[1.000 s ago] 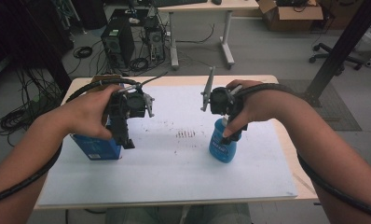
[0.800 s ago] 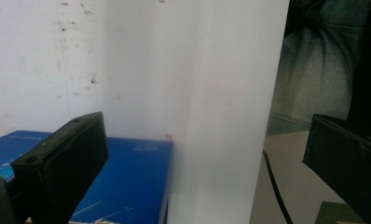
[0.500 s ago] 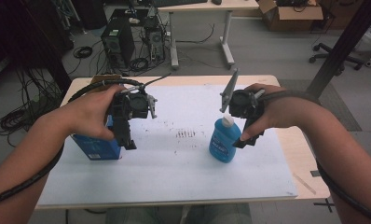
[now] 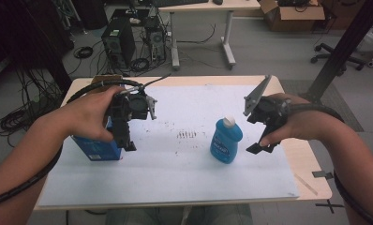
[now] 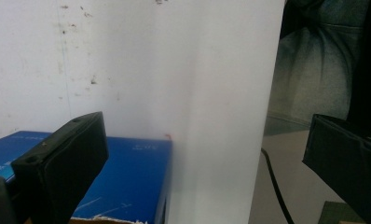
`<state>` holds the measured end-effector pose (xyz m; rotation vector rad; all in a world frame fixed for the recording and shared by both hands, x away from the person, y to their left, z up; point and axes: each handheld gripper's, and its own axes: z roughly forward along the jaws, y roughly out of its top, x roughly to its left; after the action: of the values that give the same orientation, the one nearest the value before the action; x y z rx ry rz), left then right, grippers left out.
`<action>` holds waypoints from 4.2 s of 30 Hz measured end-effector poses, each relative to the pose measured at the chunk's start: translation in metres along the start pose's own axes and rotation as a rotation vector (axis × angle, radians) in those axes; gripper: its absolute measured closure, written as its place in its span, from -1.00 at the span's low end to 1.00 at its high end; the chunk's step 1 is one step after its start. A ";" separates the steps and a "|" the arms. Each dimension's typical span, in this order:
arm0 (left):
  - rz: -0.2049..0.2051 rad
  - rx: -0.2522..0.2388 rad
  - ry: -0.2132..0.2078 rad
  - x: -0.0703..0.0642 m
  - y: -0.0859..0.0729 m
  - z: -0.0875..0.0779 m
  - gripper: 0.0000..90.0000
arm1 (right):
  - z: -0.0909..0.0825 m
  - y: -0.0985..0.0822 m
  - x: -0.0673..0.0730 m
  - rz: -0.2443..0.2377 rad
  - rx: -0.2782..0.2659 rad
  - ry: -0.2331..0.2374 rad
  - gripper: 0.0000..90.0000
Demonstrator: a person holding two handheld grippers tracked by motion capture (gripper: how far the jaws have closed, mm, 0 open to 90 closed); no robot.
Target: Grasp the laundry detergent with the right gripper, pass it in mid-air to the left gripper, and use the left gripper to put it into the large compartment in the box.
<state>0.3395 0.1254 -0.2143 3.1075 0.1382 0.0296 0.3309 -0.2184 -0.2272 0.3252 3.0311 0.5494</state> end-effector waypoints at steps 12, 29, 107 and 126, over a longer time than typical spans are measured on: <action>0.006 0.003 0.005 0.000 0.000 -0.002 -1.00 | 0.016 -0.037 -0.001 0.069 -0.108 -0.003 -0.92; 0.009 0.002 0.003 0.001 0.001 -0.001 -1.00 | 0.046 -0.072 0.004 0.141 -0.306 -0.050 -0.93; 0.049 -0.007 0.013 0.000 0.016 0.003 -1.00 | 0.166 -0.105 -0.002 0.355 -0.822 -0.162 -0.99; 0.054 -0.011 0.017 0.002 0.015 0.005 -1.00 | 0.181 -0.092 -0.010 0.355 -0.854 -0.139 -0.99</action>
<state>0.3424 0.1104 -0.2186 3.1002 0.0540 0.0574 0.3366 -0.2427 -0.4294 0.7816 2.3110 1.6505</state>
